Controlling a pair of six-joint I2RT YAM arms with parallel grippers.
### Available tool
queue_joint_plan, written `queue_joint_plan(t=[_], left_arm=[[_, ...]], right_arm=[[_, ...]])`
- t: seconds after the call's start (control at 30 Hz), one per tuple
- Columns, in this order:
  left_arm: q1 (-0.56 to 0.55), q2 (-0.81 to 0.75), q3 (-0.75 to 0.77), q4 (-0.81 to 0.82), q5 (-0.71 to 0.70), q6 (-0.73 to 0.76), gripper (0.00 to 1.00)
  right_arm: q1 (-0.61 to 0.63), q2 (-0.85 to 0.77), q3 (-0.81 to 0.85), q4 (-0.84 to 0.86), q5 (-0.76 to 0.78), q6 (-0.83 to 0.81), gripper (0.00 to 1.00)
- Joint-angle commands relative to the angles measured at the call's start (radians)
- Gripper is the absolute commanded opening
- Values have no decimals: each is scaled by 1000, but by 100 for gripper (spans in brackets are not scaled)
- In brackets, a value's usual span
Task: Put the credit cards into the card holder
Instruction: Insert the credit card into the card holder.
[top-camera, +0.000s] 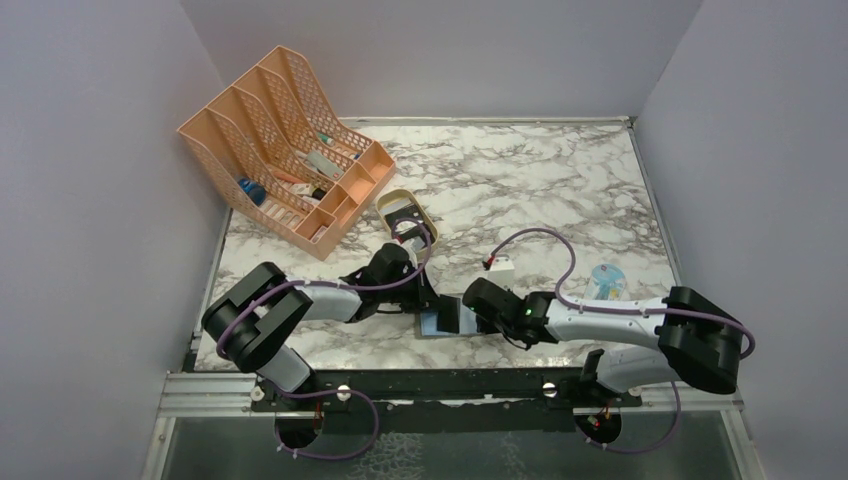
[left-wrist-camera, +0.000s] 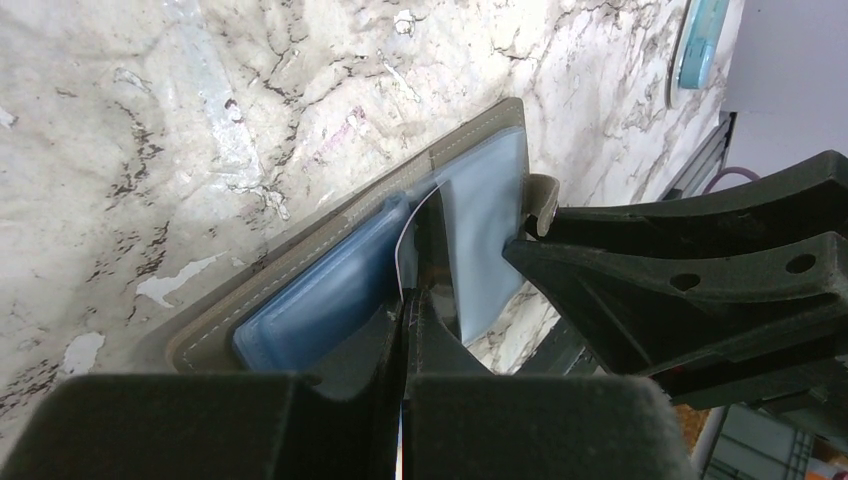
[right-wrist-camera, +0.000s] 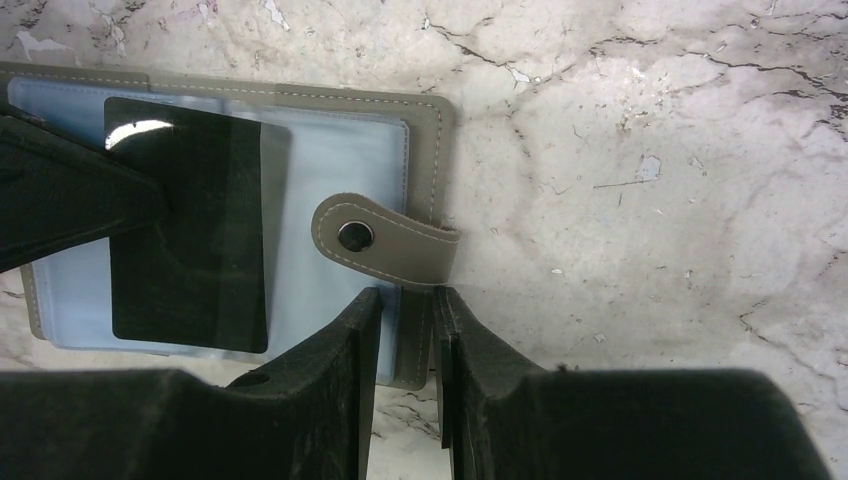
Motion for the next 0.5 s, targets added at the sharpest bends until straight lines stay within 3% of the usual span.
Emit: queue_joint_plan(t=[0.0,0.47], left_arm=[[-1,37,-21,-58,-93,94,0],[-2,-26,-22,-133,-175,150,0]], right_arm=[[-1,19,-40,41,-56,33,26],[-1,4,-54,46,-74,53,25]])
